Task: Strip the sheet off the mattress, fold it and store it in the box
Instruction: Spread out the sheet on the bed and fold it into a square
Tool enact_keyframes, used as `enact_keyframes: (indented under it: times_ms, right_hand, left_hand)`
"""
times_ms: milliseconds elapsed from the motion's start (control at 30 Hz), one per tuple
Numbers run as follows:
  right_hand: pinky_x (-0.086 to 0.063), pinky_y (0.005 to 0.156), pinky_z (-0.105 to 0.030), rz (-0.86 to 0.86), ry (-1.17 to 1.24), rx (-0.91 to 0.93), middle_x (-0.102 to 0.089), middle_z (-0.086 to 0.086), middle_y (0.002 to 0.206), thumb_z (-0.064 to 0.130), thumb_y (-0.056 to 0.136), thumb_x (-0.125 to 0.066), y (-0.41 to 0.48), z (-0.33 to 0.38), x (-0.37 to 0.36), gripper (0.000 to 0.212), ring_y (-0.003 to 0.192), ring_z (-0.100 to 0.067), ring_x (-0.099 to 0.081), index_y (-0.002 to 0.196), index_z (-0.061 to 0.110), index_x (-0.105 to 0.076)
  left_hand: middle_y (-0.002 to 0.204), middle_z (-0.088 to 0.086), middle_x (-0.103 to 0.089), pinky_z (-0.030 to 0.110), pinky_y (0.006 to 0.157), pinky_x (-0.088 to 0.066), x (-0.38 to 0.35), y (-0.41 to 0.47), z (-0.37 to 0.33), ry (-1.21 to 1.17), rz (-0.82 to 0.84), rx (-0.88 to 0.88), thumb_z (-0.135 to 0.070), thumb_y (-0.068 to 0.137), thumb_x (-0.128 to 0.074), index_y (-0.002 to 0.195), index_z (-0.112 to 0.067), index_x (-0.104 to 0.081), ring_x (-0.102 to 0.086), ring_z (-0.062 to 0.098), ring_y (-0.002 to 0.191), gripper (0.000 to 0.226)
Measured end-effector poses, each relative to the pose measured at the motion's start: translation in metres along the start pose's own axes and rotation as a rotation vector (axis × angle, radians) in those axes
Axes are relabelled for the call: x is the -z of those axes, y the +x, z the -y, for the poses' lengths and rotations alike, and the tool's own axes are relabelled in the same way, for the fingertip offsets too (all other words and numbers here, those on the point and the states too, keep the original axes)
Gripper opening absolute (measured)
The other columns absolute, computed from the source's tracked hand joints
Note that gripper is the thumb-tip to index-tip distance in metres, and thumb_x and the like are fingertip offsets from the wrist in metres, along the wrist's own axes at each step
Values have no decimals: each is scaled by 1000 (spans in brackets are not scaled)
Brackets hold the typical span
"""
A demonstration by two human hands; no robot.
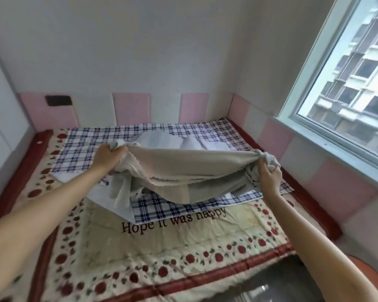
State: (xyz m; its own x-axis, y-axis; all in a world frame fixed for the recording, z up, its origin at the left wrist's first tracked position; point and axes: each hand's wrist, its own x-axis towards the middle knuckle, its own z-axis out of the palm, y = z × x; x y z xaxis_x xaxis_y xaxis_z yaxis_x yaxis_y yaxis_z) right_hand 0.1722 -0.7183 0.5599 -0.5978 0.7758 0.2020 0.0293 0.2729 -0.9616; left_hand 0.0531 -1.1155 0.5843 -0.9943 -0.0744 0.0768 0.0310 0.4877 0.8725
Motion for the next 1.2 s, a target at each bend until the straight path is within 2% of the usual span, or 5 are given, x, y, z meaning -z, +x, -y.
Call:
enact_keyframes:
  times_ms: [333, 500, 633, 800, 1200]
  right_hand:
    - [-40, 101, -46, 275, -755, 57, -44, -4, 139, 62, 80, -59, -49, -79, 59, 57, 131, -26, -32, 73, 7, -68]
    - [-56, 75, -42, 711, -520, -262, -61, -8, 71, 45, 80, -69, -76, -83, 87, 39, 65, -20, -61, 76, 8, -57]
    - [-55, 68, -31, 1032, -746, -400, -65, -9, 82, 36, 82, -68, -93, -102, 101, 35, 71, -18, -63, 92, 4, -59]
    - [-51, 71, -26, 1491, -1000, -806, -68, -11, 95, 43, 72, -71, -105, -117, 122, 42, 76, -20, -63, 94, 7, -67]
    - [-54, 72, -27, 1433, -866, -845, -71, -10, 89, 42, 86, -62, -95, -106, 118, 37, 76, -19, -66, 93, 6, -68]
  left_hand:
    - [73, 0, -46, 30, 64, -35, -20, -105, 69, 431, 602, 64, -49, 80, -63, 70, -16, -47, -47, 16, 69, 38]
    - [84, 3, -57, 20, 56, -32, -45, -159, 68, 730, 786, 91, -47, 90, -52, 92, -10, -60, -58, 12, 79, 38]
    - [115, 9, -57, 33, 89, -45, -52, -177, 89, 926, 1037, 255, -69, 58, -52, 119, -10, -53, -55, 20, 95, 85]
    - [85, 4, -60, 20, 68, -47, -58, -199, 86, 1034, 1153, 548, -57, 77, -62, 95, -13, -54, -58, 11, 75, 49]
    - [68, 2, -51, 15, 46, -43, -59, -215, 66, 639, 1051, 566, -29, 96, -48, 75, -13, -53, -49, 10, 59, 28]
